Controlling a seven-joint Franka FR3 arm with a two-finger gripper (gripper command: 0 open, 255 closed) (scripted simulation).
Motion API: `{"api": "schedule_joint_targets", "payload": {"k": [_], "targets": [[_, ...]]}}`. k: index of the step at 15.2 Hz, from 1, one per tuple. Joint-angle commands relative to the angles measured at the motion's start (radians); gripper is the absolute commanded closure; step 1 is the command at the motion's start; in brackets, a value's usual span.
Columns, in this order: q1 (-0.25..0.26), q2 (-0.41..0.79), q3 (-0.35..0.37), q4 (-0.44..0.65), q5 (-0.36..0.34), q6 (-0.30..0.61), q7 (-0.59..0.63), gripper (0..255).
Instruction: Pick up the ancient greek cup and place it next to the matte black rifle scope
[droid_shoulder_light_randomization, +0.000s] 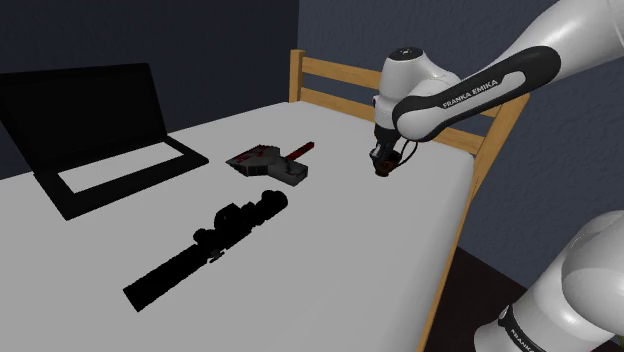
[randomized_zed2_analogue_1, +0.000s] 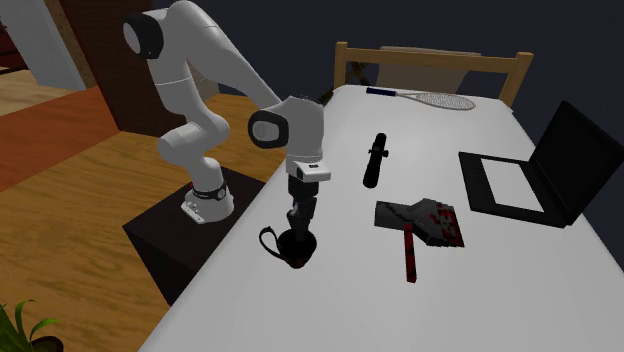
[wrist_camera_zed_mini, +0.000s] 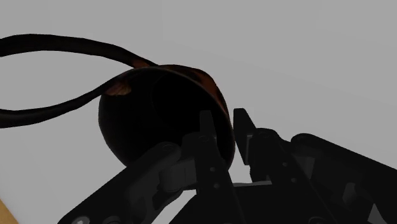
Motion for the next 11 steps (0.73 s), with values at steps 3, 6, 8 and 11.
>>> {"api": "schedule_joint_targets", "payload": {"k": [3,6,8,11], "targets": [[0.0,0.0,0.0,0.0,0.0,0.0,0.0,255],[0.0,0.0,0.0,0.0,0.0,0.0,0.0,255],[0.001,-0.008,0.0,0.006,0.006,-0.013,-0.007,255],[0.005,-0.03,0.001,0.025,0.021,-0.053,-0.025,255]]}}
